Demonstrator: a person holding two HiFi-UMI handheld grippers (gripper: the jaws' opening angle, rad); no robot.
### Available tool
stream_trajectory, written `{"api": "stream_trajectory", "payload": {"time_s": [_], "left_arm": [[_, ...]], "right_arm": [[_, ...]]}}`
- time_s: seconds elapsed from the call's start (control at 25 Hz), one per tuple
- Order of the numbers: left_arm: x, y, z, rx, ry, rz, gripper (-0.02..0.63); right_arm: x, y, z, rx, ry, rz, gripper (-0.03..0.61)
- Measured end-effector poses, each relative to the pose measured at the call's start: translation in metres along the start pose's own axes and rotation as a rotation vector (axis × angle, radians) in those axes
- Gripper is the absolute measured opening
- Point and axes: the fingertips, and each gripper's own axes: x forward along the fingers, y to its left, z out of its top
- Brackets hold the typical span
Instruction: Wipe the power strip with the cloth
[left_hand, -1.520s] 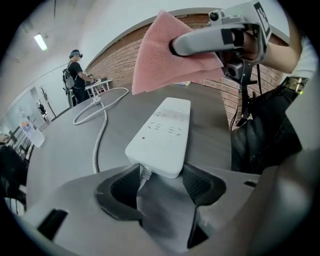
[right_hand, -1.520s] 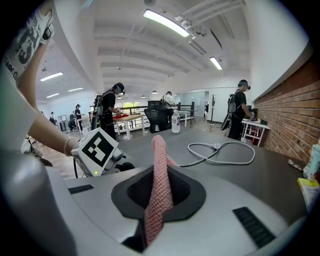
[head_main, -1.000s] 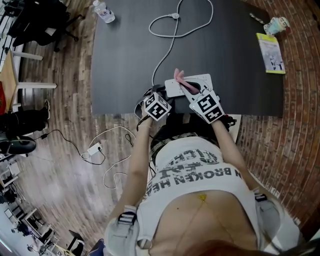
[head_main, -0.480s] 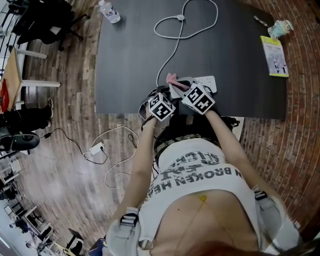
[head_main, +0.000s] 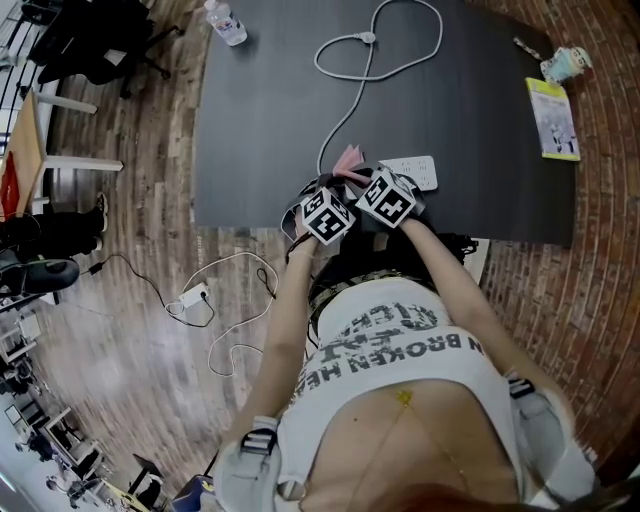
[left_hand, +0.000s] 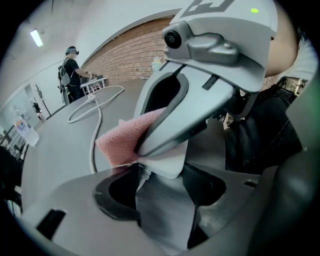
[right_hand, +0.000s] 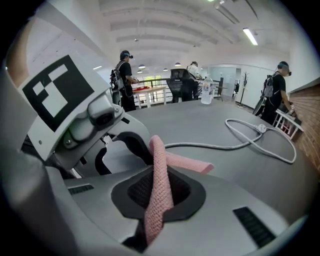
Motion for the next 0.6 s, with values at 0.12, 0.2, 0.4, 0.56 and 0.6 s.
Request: {"api": "stream_trajectory", "payload": {"time_s": [0.12,0.2,0.4,0.56,0.6], "left_arm": [[-0.0004,0.0003,-0.0009,-0.001,0.000,0.000,0.265],[-0.0009,0.0005,-0.0014,-0.001,0.002,0.000,0.265],[-0.0023,0.0018,-0.0018,-0.001,0.001,-0.003,0.265],[-0.0021,0.0017,-0.0019,-0.003,0.000,-0.003,0.265],[-0.0018,0.0016,-0.0018,-0.002,0.000,-0.003,0.265]], "right_arm": [[0.0025,0.0003,-0.0004,0.007,0.001,-0.005,0.017],[0.0023,0.0005,0.0008,-0.002,-0.006,-0.008,0.017],[0.0028,0.0014,0.0027,-0.031,-0.011,-0.026,0.017],[0.0027,0.0017,0.0021,-0.045,-0.011,-0.032,0.017],[0.0026,0.0017,0.0015,-0.048,-0.009,-0.032,0.017]]}}
